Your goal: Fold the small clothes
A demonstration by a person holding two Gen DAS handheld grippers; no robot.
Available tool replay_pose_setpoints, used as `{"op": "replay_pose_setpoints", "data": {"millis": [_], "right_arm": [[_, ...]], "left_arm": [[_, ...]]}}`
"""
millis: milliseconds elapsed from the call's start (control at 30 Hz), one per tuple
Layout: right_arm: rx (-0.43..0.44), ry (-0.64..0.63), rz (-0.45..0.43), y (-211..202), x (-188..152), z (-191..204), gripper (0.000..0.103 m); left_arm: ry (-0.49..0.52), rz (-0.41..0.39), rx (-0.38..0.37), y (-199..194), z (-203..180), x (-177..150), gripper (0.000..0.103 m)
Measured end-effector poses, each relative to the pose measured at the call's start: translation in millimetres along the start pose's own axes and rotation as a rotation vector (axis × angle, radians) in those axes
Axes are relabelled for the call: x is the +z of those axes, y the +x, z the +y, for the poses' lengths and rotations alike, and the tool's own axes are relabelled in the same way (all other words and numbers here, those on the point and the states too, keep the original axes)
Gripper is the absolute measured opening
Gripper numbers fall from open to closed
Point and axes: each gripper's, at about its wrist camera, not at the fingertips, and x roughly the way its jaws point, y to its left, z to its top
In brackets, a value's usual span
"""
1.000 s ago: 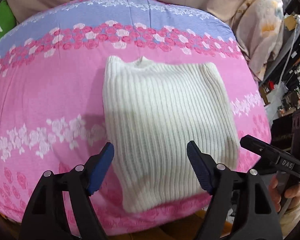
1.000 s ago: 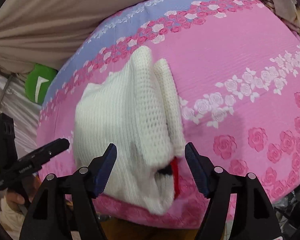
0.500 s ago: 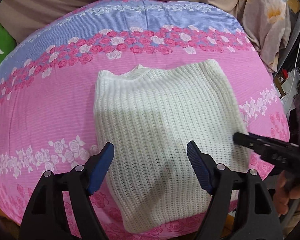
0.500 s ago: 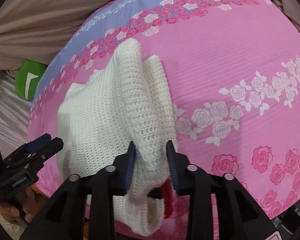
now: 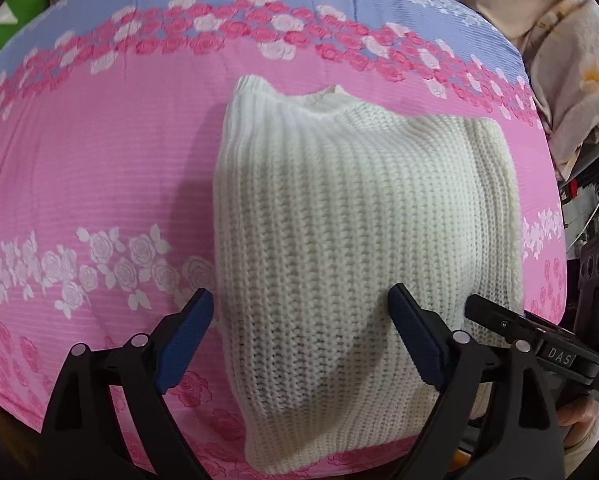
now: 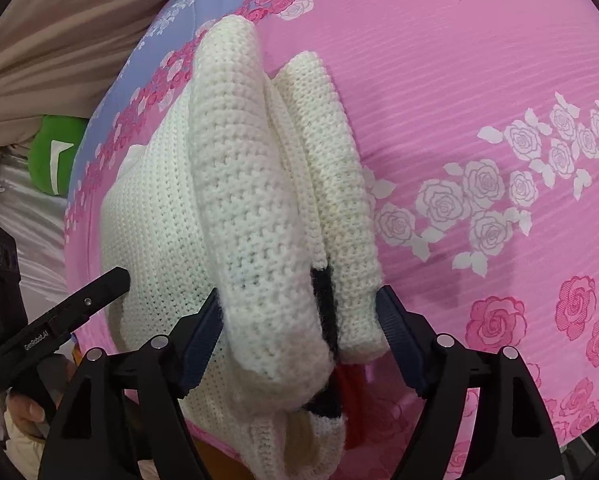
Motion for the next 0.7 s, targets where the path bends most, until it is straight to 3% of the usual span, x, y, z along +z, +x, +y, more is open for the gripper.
{"op": "replay_pose_setpoints", "data": {"millis": [100, 300, 400, 467, 533, 600, 700], "right_arm": [[0.007, 0.004, 0.013, 6, 4, -3, 0.078], [0.026, 0.013, 0.028, 11, 9, -5, 0.076], [0.031, 0.035, 0.047, 9, 10, -3, 0.065], [0.024, 0.032, 0.050, 3, 10, 2, 0.051], [0.024, 0.030, 0.042, -5, 10, 11, 0.035], [0.031, 0.012, 0.004, -21, 8, 24, 0.032], [0.064, -0.038, -0.076, -57, 3, 52, 0.031]], "left_arm": [[-0.037, 0.021, -0.059, 10, 8, 0, 0.093], [-0.127, 0.057, -0.248, 33, 26, 0, 0.095], [-0.170, 0.078, -0.306, 32, 29, -1, 0.085], [-0.136, 0.079, -0.308, 25, 24, -1, 0.073], [-0.109, 0.081, -0.317, 16, 20, -1, 0.052], [-0.096, 0.077, -0.355, 2, 19, 0, 0.042], [-0.081, 0.045, -0.442, -28, 19, 2, 0.039]]}}
